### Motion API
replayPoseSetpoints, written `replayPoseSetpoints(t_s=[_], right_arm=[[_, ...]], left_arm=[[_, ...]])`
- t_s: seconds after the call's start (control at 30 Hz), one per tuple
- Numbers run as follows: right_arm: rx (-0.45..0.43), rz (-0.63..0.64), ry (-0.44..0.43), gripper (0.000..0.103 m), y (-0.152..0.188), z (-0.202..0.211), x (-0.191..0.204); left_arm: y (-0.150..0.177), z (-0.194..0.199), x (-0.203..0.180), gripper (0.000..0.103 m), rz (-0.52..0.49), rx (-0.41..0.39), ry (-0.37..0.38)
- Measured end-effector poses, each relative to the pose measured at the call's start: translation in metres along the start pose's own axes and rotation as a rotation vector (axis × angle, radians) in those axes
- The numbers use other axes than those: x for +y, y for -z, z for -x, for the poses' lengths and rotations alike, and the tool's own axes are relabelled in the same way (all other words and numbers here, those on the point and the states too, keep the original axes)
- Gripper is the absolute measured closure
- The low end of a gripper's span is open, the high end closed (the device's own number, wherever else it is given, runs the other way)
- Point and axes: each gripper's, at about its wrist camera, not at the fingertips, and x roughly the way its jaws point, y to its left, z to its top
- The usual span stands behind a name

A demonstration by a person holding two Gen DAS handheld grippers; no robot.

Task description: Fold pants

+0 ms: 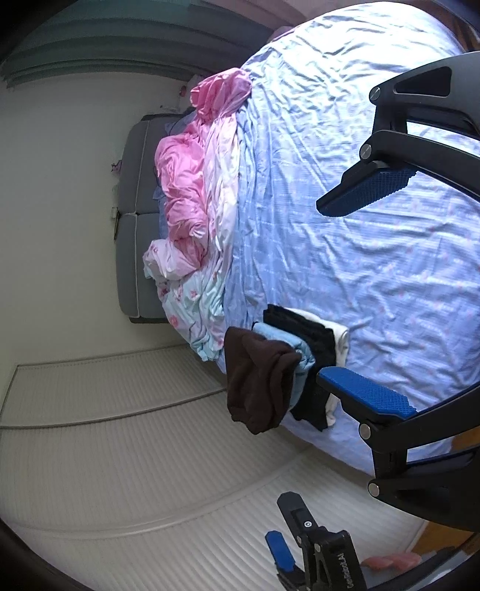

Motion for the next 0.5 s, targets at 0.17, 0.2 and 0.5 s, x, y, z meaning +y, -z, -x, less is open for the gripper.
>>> replayPoseSetpoints(t_s=[0.17, 0.2, 0.5], right_arm=[[-0.008, -0.015, 0.011, 0.019, 0.009, 0.016, -0.017], [-0.008, -0.018, 0.012, 0.019, 0.011, 0.019, -0.02], [-0.006, -0.04, 0.032, 0.019, 0.019, 0.031, -0.042]], left_arm=[[0.007, 0.007, -0.018, 0.0, -0.001, 0.002, 0.01], [0.008, 0.008, -0.022, 0.0, 0.0, 0.004, 0.013], [0.013, 0.012, -0.045, 0.0, -0.012, 0.011, 0.025]])
